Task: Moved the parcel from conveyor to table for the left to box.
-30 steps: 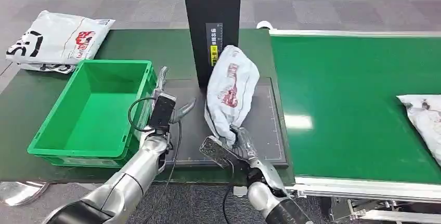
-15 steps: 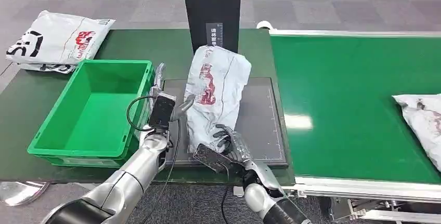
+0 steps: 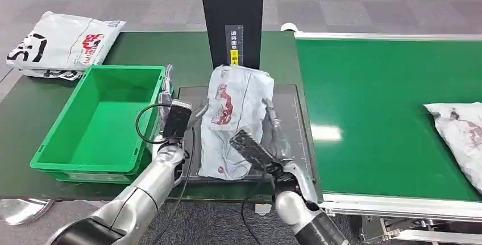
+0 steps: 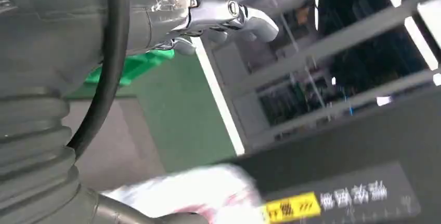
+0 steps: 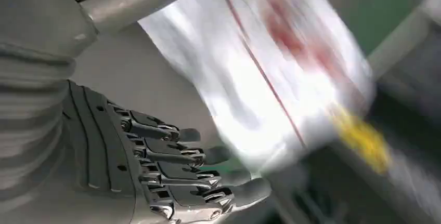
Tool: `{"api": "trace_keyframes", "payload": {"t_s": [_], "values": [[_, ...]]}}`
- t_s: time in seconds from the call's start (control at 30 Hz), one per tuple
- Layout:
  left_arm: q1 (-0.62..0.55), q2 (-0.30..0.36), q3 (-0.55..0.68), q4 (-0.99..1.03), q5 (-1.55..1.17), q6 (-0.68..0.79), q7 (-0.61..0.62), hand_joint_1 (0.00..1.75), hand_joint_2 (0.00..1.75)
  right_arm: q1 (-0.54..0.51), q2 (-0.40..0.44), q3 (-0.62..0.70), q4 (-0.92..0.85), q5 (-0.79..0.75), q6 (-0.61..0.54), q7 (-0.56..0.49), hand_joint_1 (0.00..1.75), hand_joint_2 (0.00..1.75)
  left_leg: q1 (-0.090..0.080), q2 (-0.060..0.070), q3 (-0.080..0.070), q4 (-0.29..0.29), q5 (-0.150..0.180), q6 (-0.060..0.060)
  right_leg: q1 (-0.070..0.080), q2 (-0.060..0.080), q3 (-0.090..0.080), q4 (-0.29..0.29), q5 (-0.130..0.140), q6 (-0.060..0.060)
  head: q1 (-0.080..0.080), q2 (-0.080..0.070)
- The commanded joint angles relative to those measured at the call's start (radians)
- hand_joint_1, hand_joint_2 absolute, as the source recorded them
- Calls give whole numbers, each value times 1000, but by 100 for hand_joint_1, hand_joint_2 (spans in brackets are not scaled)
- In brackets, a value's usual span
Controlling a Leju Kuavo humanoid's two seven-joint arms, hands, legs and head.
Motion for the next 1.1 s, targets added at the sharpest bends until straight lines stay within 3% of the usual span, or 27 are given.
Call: {"api": "trace_keyframes", "payload": {"t_s": [0.03,0.1,0.33,0.43,0.57,0.7,0.9,0.93,0.97,1.1], "values": [[-27,-24,-10,13,-14,41,-45,0,175,60,19,-260,-137,-238,-234,-308,0,175,-1,-5,1,-1,0,1,-1,-4,3,-1,-1,1,0,0],[-65,-24,-55,106,-58,-46,-17,0,175,56,34,-285,-130,-333,-264,-374,0,175,-1,-5,2,0,0,2,0,-3,3,-1,-1,1,0,0],[-108,-19,-265,283,-336,-251,210,0,175,-24,47,-385,-26,-454,-239,-446,0,175,-1,-3,1,-1,0,2,-2,-3,2,-1,0,1,0,0],[-120,-17,-361,329,-464,-341,326,0,175,-43,57,-417,-4,-441,-228,-441,0,175,-1,-2,3,-1,0,2,-2,-1,3,-2,0,1,0,0],[-140,-24,-550,380,-701,-589,500,0,175,-56,87,-476,-2,-381,-188,-408,0,175,-1,-2,3,-1,-1,2,-2,-1,3,-1,0,1,0,0],[-149,-31,-604,395,-769,-741,514,0,175,-44,94,-491,-2,-367,-172,-411,0,175,0,-2,3,-1,-1,2,-1,-1,4,-2,-1,1,0,0],[-151,-26,-595,391,-769,-808,505,0,175,-47,91,-484,14,-359,-166,-409,0,175,0,-2,5,-1,-1,2,-1,-1,6,-1,-1,1,0,0],[-151,-23,-598,388,-774,-823,489,7,175,-47,90,-480,18,-357,-163,-408,0,175,-1,-1,6,-3,-1,2,-2,0,8,-3,0,1,0,0],[-151,-22,-585,386,-765,-817,477,175,175,-45,88,-478,17,-357,-159,-408,0,175,-1,-2,5,-2,-1,2,-2,-2,7,-2,-1,1,0,0],[-165,-24,-557,368,-759,-742,445,175,175,-20,76,-481,-34,-353,-160,-400,0,175,-1,-3,7,-2,-1,2,-2,-3,10,-2,-1,1,0,0]]}}
